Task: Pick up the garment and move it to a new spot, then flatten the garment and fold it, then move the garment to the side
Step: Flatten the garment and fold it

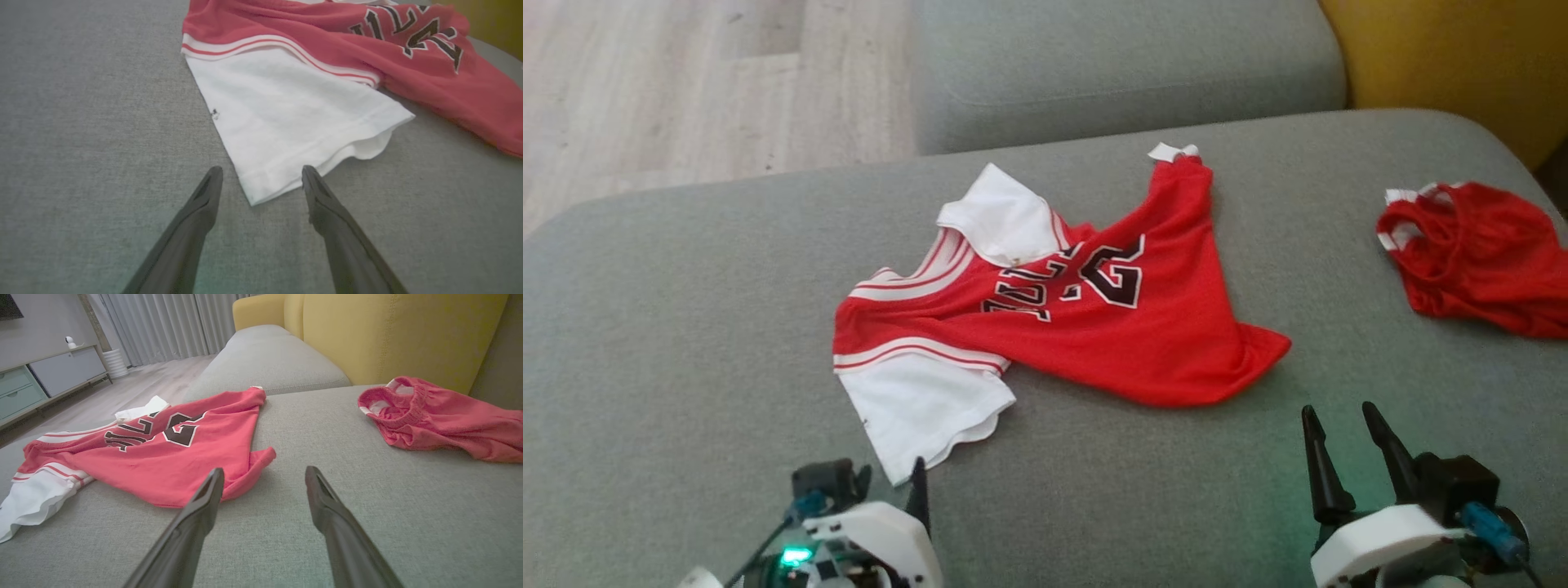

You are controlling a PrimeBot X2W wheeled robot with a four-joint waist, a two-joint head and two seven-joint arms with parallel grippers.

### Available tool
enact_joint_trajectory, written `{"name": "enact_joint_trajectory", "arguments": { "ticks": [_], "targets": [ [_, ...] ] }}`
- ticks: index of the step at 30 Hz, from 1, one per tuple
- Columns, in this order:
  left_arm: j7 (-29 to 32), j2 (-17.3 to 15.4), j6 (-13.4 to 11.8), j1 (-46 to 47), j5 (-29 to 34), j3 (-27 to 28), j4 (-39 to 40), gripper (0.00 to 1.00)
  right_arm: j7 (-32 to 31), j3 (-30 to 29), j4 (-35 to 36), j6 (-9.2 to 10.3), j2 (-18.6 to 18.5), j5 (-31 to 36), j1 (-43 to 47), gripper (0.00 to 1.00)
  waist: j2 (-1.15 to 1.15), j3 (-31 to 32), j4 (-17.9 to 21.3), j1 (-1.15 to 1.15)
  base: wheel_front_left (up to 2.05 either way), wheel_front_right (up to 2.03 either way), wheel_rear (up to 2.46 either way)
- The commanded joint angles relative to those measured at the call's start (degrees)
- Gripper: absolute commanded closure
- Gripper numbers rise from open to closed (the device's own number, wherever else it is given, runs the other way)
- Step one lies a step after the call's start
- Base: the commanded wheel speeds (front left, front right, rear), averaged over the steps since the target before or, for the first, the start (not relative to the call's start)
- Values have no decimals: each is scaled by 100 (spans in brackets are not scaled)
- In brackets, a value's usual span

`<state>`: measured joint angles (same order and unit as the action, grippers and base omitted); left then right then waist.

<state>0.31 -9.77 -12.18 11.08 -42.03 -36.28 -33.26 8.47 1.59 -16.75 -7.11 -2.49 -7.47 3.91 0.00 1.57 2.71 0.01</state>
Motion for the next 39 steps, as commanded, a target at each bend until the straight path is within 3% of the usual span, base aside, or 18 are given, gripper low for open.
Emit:
{"name": "enact_joint_trajectory", "arguments": {
  "ticks": [1, 10, 11, 12, 13, 15, 16, 23, 37, 38, 39],
  "targets": [
    [-144, 9, -48, 388, -95, 330, -42, 0, 9, 112, 213, -37, -39, 75, -330, 0, 0, -90, 100, -1, 0, 0, 0],
    [-106, 150, 90, 600, -126, 249, -593, 0, 4, 63, 209, -37, -39, 135, -368, 0, 0, -160, 169, -1, 0, 0, 0],
    [-89, 182, 103, 630, -128, 229, -655, 7, -6, 71, 199, -37, -39, 161, -381, 0, 0, -165, 168, -1, 0, 0, 0],
    [-84, 212, 109, 661, -131, 217, -714, 25, -22, 86, 189, -37, -39, 192, -399, 0, 0, -168, 167, -1, 0, 0, 0],
    [-80, 239, 114, 694, -127, 199, -779, 53, -34, 97, 176, -37, -39, 216, -424, 0, 0, -171, 166, -1, 0, 0, 0],
    [-53, 288, 139, 766, -94, 130, -910, 88, -71, 132, 126, -37, -39, 269, -491, 0, 0, -180, 162, -1, 0, 0, 0],
    [-39, 309, 158, 800, -81, 97, -970, 100, -93, 143, 94, -37, -39, 291, -537, 0, 0, -186, 158, -1, 0, 0, 0],
    [-395, 402, 208, 1025, 44, 10, -1119, 100, -448, -105, -432, -37, -39, 473, -1199, 0, 0, -289, 13, -1, 0, 0, 0],
    [-816, 388, 210, 1055, 193, -121, -753, 100, -1193, -664, -2615, -37, -39, 566, -2569, 0, 0, -463, -621, -1, 0, 0, 0],
    [-825, 376, 202, 1047, 195, -122, -720, 100, -1217, -647, -2730, -37, -39, 539, -2620, 4, 0, -467, -633, -1, 0, 0, 0],
    [-834, 363, 193, 1041, 198, -123, -687, 100, -1234, -632, -2828, -37, -39, 518, -2664, 50, 0, -470, -641, -1, 0, 0, 0]
  ]
}}
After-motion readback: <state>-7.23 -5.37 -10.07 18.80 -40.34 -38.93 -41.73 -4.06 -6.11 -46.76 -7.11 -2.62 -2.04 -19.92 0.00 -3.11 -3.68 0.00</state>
